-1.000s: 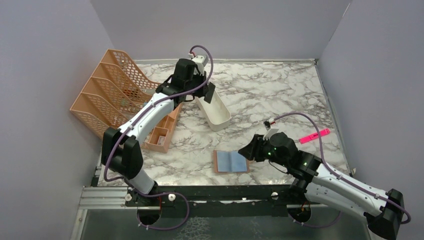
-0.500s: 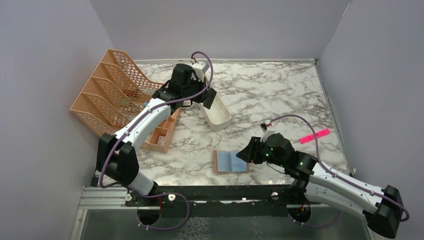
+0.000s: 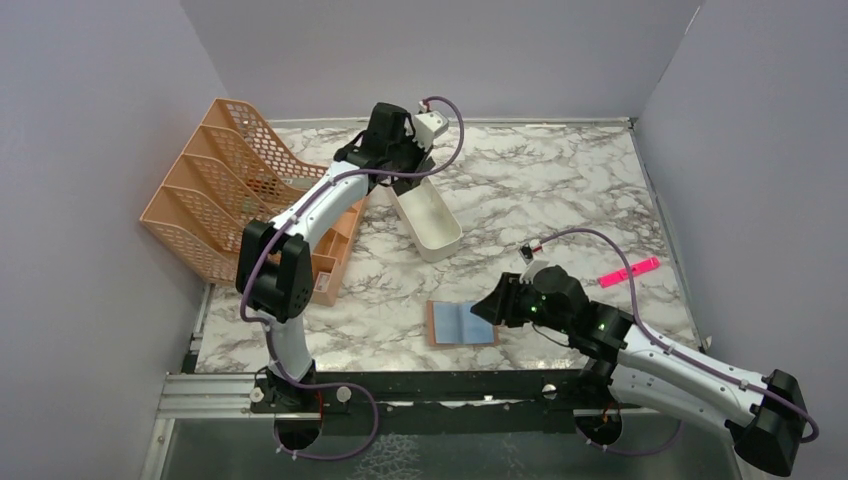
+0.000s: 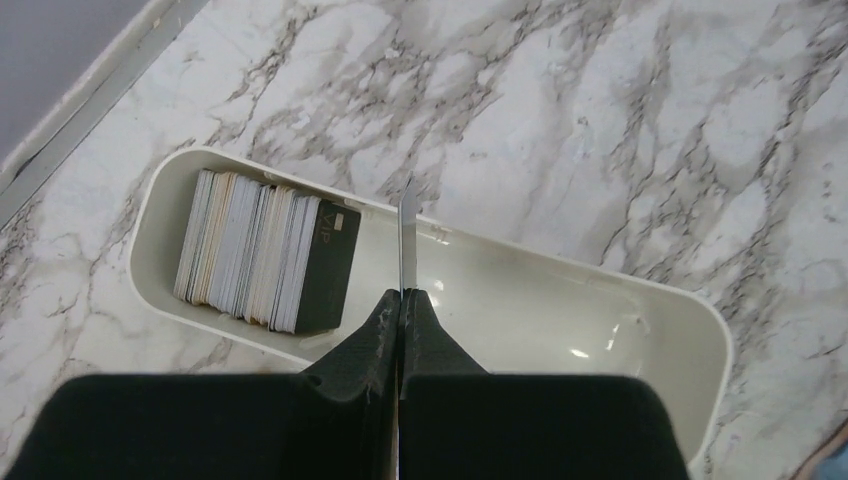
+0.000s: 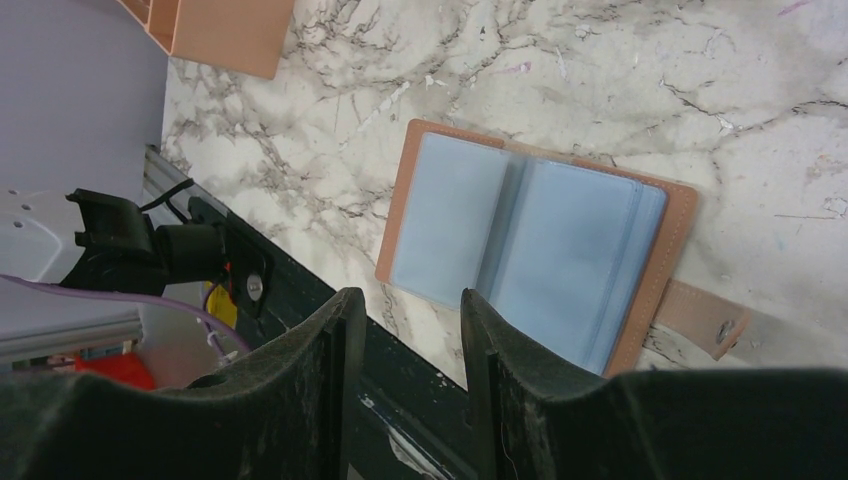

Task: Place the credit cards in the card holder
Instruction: Pick up the credit card from the storage box, then insert the credit card into the card holder.

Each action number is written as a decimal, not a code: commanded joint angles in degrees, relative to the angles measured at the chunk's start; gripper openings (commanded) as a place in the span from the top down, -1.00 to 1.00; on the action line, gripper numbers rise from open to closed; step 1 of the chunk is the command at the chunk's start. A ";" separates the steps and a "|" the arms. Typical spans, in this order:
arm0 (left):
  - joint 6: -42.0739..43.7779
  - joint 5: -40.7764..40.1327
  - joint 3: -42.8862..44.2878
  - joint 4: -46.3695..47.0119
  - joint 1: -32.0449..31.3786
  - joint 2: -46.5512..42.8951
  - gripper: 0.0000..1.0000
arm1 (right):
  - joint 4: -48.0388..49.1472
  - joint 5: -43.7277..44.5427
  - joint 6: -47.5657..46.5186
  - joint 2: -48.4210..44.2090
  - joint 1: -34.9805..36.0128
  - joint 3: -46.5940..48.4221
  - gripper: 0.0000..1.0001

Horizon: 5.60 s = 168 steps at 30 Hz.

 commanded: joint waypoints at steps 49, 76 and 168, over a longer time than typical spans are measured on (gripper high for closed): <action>19.60 -2.95 14.74 -7.50 3.61 19.64 0.85 | 2.25 2.77 -1.70 5.12 0.28 1.26 0.09; 16.44 -1.42 15.52 -7.99 3.59 16.28 1.00 | 2.99 2.84 -2.49 4.90 0.28 1.17 0.08; -57.94 8.71 -58.57 25.73 -10.37 -41.86 0.01 | 20.82 -4.05 11.36 -8.46 0.28 -11.19 0.99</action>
